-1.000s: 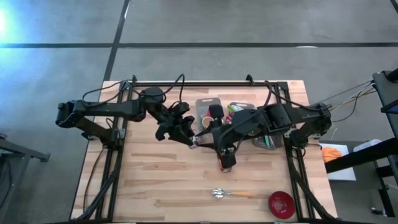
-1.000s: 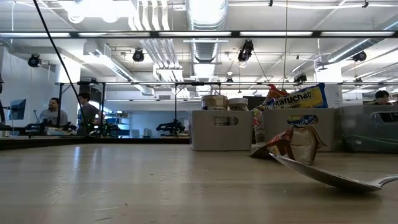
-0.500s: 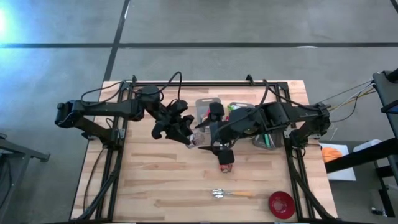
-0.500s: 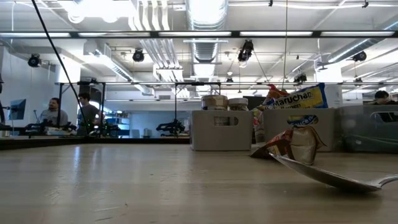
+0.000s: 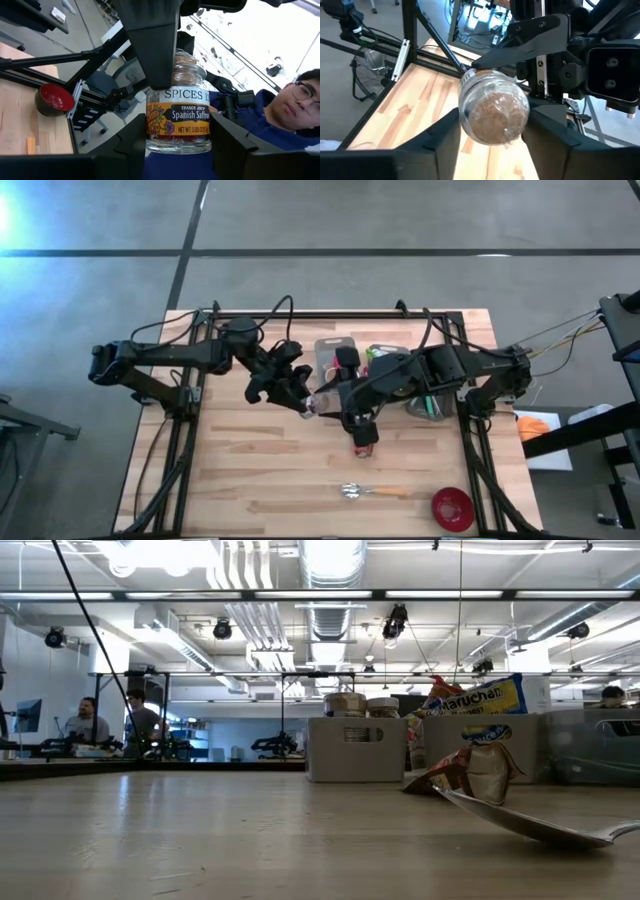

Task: Pick & Place Food Item
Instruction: Put the brown seasoning bottle into the left gray bin

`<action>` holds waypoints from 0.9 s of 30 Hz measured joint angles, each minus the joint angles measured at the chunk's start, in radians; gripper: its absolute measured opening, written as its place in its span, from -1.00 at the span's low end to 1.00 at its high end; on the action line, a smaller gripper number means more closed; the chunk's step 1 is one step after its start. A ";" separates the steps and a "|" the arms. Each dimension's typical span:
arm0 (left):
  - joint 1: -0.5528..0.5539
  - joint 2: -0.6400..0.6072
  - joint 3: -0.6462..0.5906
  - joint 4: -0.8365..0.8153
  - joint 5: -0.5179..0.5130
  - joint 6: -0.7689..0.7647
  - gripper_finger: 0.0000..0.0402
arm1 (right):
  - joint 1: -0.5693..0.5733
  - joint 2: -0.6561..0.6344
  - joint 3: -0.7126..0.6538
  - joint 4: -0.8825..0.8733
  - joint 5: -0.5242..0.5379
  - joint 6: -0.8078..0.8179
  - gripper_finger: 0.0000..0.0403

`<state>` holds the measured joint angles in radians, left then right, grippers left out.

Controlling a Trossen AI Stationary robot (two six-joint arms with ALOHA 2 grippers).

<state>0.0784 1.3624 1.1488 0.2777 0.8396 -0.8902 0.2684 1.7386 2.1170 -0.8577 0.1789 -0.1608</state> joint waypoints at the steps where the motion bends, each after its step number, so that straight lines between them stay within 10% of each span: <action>1: 0.000 0.000 0.000 0.002 0.002 0.000 -0.16 | 0.000 0.000 0.000 0.000 -0.006 -0.001 -0.05; 18: 0.002 -0.003 0.000 0.012 0.015 0.003 -0.16 | -0.005 0.000 0.002 0.009 -0.023 0.078 -0.41; 27: 0.006 0.000 -0.001 0.015 0.005 -0.005 -0.16 | -0.013 -0.002 0.006 -0.015 -0.023 0.158 0.04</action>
<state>0.0843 1.3624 1.1477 0.2926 0.8448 -0.8956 0.2550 1.7367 2.1226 -0.8725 0.1560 -0.0025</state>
